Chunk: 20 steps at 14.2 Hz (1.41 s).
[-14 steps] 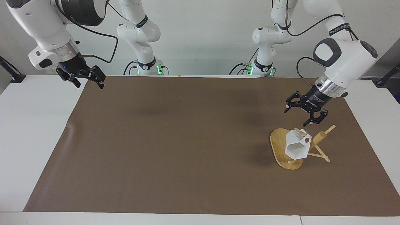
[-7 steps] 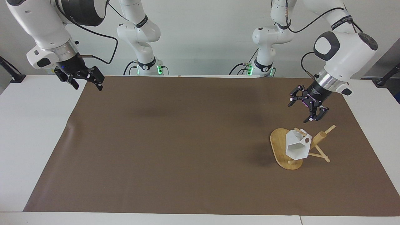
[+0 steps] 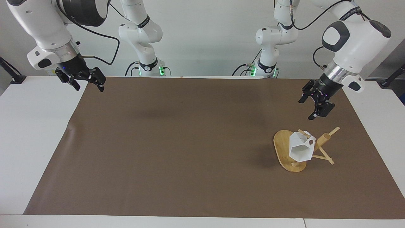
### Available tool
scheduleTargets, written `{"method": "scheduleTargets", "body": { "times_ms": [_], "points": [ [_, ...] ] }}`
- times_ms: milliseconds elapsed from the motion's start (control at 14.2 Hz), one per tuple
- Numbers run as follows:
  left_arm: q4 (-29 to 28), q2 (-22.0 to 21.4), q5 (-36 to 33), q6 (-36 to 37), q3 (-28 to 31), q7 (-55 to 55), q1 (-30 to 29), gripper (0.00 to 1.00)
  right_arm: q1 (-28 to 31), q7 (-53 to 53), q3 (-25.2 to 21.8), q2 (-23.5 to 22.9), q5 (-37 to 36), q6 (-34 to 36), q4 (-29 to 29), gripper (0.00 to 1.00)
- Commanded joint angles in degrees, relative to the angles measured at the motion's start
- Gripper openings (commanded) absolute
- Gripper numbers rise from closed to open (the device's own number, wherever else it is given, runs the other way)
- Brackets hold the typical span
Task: Hang cup on rack
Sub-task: 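Open the left gripper and draw it back from the cup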
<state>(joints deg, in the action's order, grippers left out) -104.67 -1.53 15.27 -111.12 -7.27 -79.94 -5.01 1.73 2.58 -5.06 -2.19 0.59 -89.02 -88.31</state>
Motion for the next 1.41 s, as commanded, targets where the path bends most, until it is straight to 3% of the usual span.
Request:
{"method": "scheduleTargets", "body": {
  "times_ms": [0,633,1126,1337],
  "points": [
    [2.4,0.7,-3.7,2.3,0.1,10.8,0.7,1.00,-0.1,-0.8,0.0,0.6,0.0,-0.5,-0.4,1.00],
    [10.6,2.4,-13.0,10.4,5.9,58.0,6.8,1.00,-0.1,-0.8,0.0,0.6,0.0,-0.4,-0.4,1.00],
    [14.6,1.8,-15.5,19.4,7.1,81.8,8.3,1.00,-0.1,-0.8,0.0,0.6,0.0,-0.4,-0.4,1.00],
    [14.8,1.1,-16.3,22.3,9.5,84.0,10.5,1.00,-0.1,-0.8,0.0,0.6,0.0,-0.4,-0.4,1.00]
  ]
}}
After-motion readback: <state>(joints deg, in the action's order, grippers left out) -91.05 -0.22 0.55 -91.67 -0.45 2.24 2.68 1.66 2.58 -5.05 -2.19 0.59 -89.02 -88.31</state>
